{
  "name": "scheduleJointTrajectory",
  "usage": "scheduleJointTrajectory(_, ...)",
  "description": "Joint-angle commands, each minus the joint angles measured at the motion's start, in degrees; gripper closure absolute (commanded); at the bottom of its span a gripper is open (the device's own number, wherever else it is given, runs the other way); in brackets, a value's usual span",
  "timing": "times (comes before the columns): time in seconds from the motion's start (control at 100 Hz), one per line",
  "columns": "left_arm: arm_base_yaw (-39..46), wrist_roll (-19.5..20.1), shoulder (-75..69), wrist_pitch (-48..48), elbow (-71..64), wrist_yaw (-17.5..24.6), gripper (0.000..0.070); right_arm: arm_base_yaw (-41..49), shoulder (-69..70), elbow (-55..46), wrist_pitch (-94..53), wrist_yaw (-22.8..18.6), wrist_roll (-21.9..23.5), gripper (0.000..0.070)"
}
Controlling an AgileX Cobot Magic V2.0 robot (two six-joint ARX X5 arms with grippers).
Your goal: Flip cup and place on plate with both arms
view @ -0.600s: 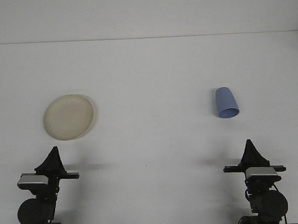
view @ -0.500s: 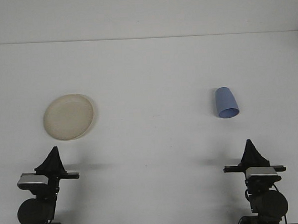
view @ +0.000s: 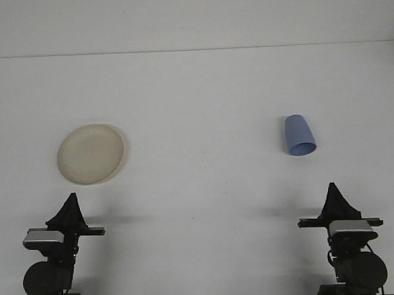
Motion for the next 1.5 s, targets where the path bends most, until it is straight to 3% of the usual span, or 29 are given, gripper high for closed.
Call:
scheduleJointTrajectory(0.0, -0.02, -0.15, -0.09, 0.57, -1.09, -0.02, 0.0689, 0.04, 0.46, 2.89, -2.56, -0.04, 1.84, 0.0698)
scheduleJointTrajectory(0.27, -0.02, -0.15, -0.09, 0.55, -1.09, -0.02, 0.0689, 0.07, 8.11, 17.4, -17.66, -0.07, 2.29, 0.0698)
scheduleJointTrajectory(0.78, -0.02, -0.15, -0.09, 0.57, -1.09, -0.02, 0.0689, 0.07, 36.48, 48.06, -49.81, -0.11, 2.4, 0.0698)
scheduleJointTrajectory(1.49, -0.02, -0.15, -0.09, 0.57, -1.09, -0.02, 0.0689, 0.04, 42.99, 50.82, -53.7, -0.07, 2.29, 0.0679)
